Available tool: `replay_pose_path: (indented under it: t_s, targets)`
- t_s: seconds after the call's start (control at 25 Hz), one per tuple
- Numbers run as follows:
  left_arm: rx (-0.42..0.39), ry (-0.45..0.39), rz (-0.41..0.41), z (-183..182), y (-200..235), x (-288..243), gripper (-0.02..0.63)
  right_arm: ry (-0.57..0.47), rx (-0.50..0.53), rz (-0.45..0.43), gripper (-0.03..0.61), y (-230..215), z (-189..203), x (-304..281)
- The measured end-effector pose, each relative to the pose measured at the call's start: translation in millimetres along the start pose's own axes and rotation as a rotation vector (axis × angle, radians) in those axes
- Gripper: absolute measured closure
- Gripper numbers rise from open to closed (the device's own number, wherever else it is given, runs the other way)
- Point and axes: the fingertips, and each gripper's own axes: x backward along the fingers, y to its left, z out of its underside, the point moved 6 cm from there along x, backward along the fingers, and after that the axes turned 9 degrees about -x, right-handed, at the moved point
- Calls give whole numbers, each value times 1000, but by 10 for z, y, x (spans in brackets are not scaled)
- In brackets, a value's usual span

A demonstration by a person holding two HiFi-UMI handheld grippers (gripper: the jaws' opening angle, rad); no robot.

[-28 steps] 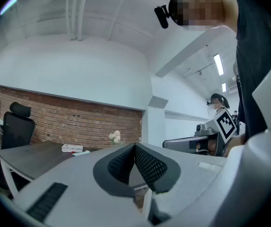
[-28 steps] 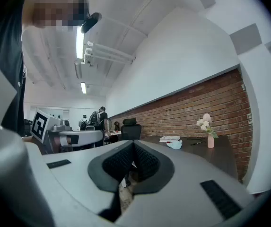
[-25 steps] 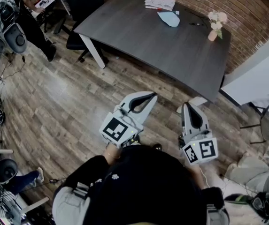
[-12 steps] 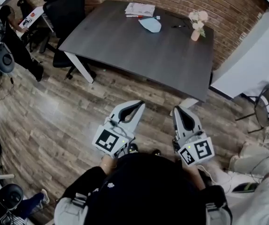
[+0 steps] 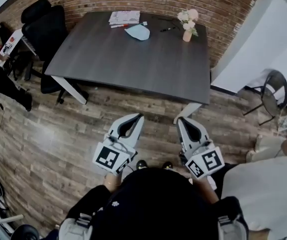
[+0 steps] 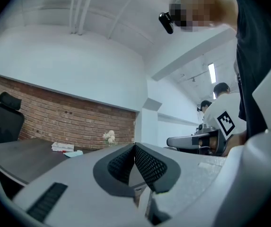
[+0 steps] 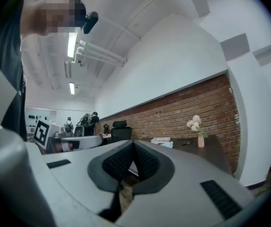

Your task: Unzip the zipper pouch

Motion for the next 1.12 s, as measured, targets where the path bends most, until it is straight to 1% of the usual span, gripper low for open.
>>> replay_pose_path:
  t_s: [0.08,0.24,0.4,0.56,0.8,0.88,0.96,1.12]
  targets:
    - [-4,-9,18,4,17,-15,611,-2,0,22,580,1,-1,14]
    - [-17,-61,46,-25,67,-4,611,-2,7,48,580,77,9,2]
    - [-11,-60,66,-10,83,42,611,-10,8,69,580,151,10,21]
    - [6,-50,69,28,96,94,611,-6,15,82,580,192,37,46]
    - [16,-48,78,81,22,35,611,-1,3,90,580,132,35,95]
    - [13,-41,76,103,19,-5,611,1,-8,91,580,57,60,80]
    - [10,-17,61,147,50,-16,611,3,-21,85,580,-25,93,29]
    - [11,28,2,223,226,-8,611,-3,-33,59,580,-193,94,-206]
